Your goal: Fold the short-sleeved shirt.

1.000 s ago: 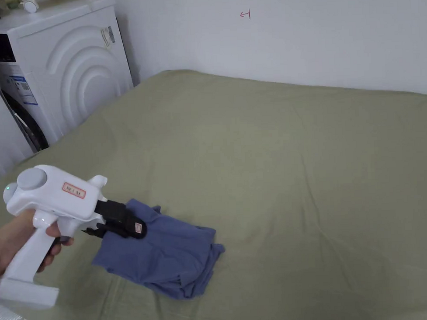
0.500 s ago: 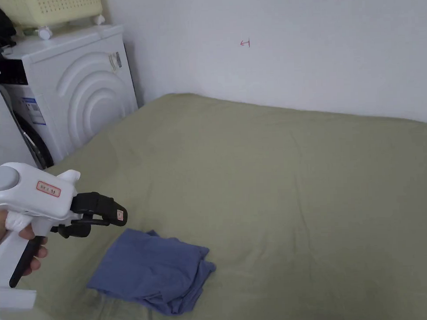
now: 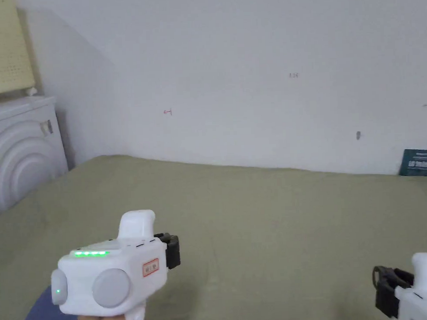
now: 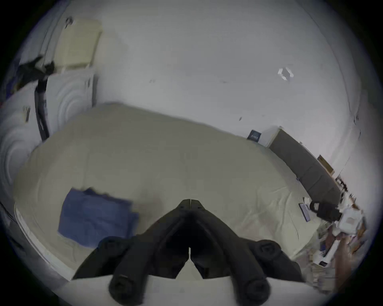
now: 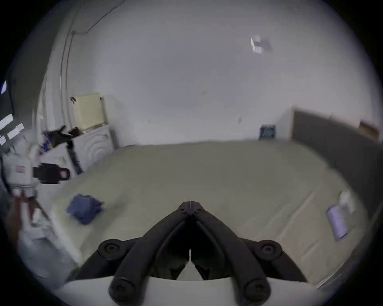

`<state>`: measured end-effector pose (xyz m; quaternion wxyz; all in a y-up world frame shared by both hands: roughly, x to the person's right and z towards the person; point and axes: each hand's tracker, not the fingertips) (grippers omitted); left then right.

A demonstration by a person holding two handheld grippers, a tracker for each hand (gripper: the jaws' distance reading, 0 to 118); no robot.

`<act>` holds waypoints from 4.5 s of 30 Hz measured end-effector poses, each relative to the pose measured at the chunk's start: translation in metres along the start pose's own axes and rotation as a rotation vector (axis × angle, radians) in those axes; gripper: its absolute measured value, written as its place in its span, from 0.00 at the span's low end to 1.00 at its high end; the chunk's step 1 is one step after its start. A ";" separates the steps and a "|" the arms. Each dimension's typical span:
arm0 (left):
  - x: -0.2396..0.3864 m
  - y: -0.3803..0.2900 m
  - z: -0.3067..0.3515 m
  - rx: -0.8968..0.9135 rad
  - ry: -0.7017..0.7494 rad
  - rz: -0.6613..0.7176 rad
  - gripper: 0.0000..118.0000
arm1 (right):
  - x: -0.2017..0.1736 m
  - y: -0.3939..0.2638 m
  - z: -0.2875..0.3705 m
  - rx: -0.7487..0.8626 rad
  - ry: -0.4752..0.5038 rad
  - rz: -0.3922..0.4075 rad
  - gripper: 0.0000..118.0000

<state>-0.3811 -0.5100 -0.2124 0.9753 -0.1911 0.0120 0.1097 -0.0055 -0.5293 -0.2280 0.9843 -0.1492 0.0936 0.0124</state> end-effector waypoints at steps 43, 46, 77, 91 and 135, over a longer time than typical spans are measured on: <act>0.126 0.007 0.043 0.264 0.118 -0.234 0.90 | -0.002 0.048 0.050 0.248 -0.130 0.058 1.00; 0.126 0.006 0.044 0.250 0.125 -0.240 0.90 | -0.002 0.048 0.047 0.215 -0.071 0.078 1.00; 0.130 0.017 0.060 0.206 0.046 -0.229 0.90 | 0.007 0.070 0.055 0.166 -0.037 -0.024 1.00; 0.129 0.018 0.061 0.202 0.033 -0.212 0.90 | -0.006 0.064 0.052 0.175 -0.086 0.029 1.00; 0.123 0.020 0.072 0.238 0.053 -0.193 0.90 | -0.002 0.068 0.067 0.248 -0.091 0.069 1.00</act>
